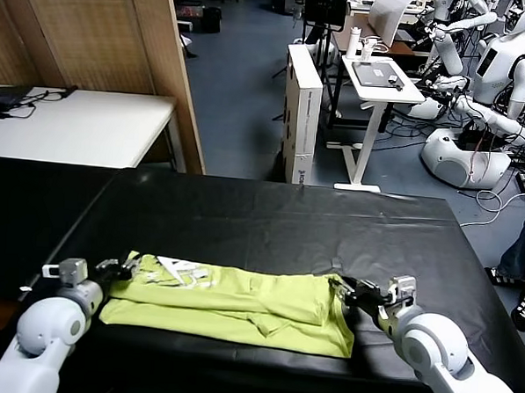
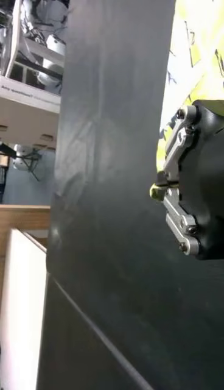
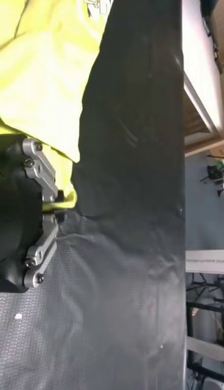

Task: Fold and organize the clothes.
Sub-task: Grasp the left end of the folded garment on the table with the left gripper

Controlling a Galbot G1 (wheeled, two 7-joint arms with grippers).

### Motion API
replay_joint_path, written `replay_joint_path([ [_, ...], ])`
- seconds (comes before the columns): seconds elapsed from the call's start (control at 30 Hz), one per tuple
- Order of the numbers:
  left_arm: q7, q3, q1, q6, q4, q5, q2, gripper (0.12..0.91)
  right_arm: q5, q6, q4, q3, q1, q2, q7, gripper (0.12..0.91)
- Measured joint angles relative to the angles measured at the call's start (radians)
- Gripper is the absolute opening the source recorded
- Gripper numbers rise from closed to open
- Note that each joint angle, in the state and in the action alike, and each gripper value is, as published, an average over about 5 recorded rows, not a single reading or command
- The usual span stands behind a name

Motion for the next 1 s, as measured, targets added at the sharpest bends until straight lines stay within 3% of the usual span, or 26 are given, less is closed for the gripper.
replay_joint_path([
  [0.23,-0.006,-0.006,-0.019,-0.005,0.013,-0.009,0.006,0.146,0.005,0.013,-0.009,0.000,0.002,0.005,-0.020,0.152],
  [0.33,-0.006,-0.004,-0.018,-0.011,0.008,-0.011,0.001,0.147,0.004,0.044,-0.004,0.011,-0.007,-0.003,-0.054,0.254],
  [0.4,-0.005,-0.005,-0.014,-0.020,0.002,-0.010,-0.001,0.169,0.003,0.072,0.004,0.018,-0.013,-0.014,-0.082,0.383],
  [0.5,-0.005,-0.015,-0.003,-0.034,-0.005,-0.012,0.006,0.297,0.004,0.111,0.020,0.031,-0.022,-0.038,-0.118,0.573],
  [0.57,-0.011,-0.024,0.005,-0.037,-0.007,-0.023,0.017,0.429,0.006,0.134,0.034,0.041,-0.030,-0.059,-0.129,0.687],
  [0.63,-0.022,-0.037,0.014,-0.029,-0.011,-0.051,0.034,0.543,0.006,0.157,0.051,0.055,-0.042,-0.082,-0.135,0.804],
  [0.7,-0.043,-0.053,0.027,-0.002,-0.020,-0.098,0.056,0.675,0.005,0.188,0.070,0.075,-0.061,-0.104,-0.144,0.874],
  [0.8,-0.073,-0.088,0.059,0.057,-0.044,-0.201,0.101,0.834,0.003,0.243,0.103,0.117,-0.105,-0.123,-0.171,0.903],
  [0.87,-0.080,-0.122,0.091,0.090,-0.065,-0.287,0.131,0.887,0.002,0.266,0.127,0.153,-0.147,-0.125,-0.198,0.906],
  [1.0,-0.043,-0.207,0.174,0.139,-0.112,-0.425,0.163,0.906,-0.002,0.283,0.176,0.233,-0.245,-0.113,-0.248,0.907],
])
